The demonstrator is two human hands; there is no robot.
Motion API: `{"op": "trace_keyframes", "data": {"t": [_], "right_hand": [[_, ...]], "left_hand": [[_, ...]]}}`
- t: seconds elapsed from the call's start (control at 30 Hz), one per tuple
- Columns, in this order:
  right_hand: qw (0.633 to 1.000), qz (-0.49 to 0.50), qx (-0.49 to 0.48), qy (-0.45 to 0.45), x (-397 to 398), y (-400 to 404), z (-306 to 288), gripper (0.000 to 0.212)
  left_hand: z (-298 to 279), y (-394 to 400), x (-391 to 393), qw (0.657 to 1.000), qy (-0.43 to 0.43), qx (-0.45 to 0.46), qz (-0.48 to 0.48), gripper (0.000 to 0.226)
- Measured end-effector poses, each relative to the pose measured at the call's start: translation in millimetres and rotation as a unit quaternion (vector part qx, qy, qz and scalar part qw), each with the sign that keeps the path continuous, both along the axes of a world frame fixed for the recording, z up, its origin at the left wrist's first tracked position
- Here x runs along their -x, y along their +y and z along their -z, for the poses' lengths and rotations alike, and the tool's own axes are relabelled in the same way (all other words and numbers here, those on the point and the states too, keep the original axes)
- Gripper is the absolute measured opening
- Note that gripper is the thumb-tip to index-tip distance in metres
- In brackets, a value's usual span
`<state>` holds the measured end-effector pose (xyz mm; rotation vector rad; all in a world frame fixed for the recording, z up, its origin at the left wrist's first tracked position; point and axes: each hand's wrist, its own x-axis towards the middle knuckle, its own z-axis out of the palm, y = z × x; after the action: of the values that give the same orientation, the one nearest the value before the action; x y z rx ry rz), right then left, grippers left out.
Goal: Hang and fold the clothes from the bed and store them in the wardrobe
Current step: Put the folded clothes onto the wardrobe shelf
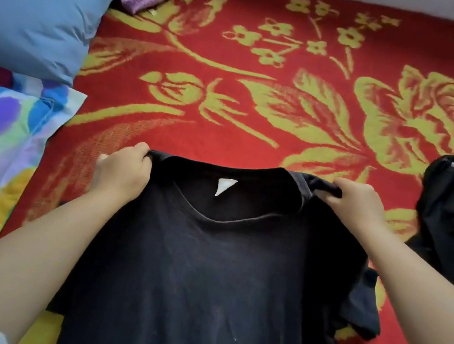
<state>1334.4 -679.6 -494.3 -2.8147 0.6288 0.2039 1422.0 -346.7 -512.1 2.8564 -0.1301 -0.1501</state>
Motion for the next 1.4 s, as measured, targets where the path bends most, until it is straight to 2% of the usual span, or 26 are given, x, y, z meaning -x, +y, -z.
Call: {"op": "trace_keyframes", "data": {"t": [0.1, 0.3, 0.4, 0.53, 0.67, 0.73, 0.8, 0.9, 0.97, 1.03, 1.1, 1.2, 1.3, 1.4], "right_hand": [[1.000, -0.012, 0.011, 0.004, -24, -5, 36, 0.044], [0.995, -0.061, 0.081, 0.007, -55, -5, 101, 0.036], [0.995, -0.041, 0.092, -0.008, -59, -11, 126, 0.039], [0.995, -0.044, 0.086, -0.030, -65, -18, 139, 0.052], [0.997, -0.040, 0.065, -0.031, -67, -22, 141, 0.044], [0.997, -0.038, 0.061, -0.039, -66, -22, 143, 0.047], [0.995, -0.045, 0.060, -0.067, -65, -22, 145, 0.059], [0.993, -0.062, 0.061, -0.075, -70, -23, 145, 0.066], [0.996, -0.058, 0.060, -0.041, -66, -25, 143, 0.061], [0.996, -0.061, 0.047, -0.039, -66, -27, 146, 0.052], [0.994, -0.072, 0.062, -0.054, -64, -28, 148, 0.057], [0.995, -0.066, 0.055, -0.056, -65, -31, 149, 0.061], [0.996, -0.071, 0.032, -0.048, -66, -35, 147, 0.045], [0.995, -0.074, -0.052, -0.041, -72, -44, 138, 0.043]], "left_hand": [[41, -8, -14, 1.000, 0.001, -0.026, -0.011, 0.019], [110, -25, -30, 0.994, -0.055, -0.083, -0.044, 0.030], [129, -31, -31, 0.991, -0.084, -0.076, -0.064, 0.034], [131, -34, -33, 0.989, -0.079, -0.100, -0.078, 0.033], [134, -37, -31, 0.985, -0.086, -0.124, -0.082, 0.025], [132, -40, -28, 0.983, -0.123, -0.101, -0.095, 0.027], [129, -51, -17, 0.979, -0.176, -0.061, -0.085, 0.043], [120, -96, 21, 0.970, -0.240, 0.028, 0.026, 0.054], [120, -132, 56, 0.964, -0.200, 0.082, 0.154, 0.051], [126, -161, 72, 0.944, -0.171, 0.106, 0.262, 0.049], [133, -183, 64, 0.937, -0.154, 0.077, 0.303, 0.047], [139, -201, 37, 0.957, -0.107, -0.025, 0.269, 0.051], [144, -207, 27, 0.974, -0.067, -0.024, 0.217, 0.055], [144, -209, 27, 0.977, -0.051, -0.026, 0.205, 0.059]]}}
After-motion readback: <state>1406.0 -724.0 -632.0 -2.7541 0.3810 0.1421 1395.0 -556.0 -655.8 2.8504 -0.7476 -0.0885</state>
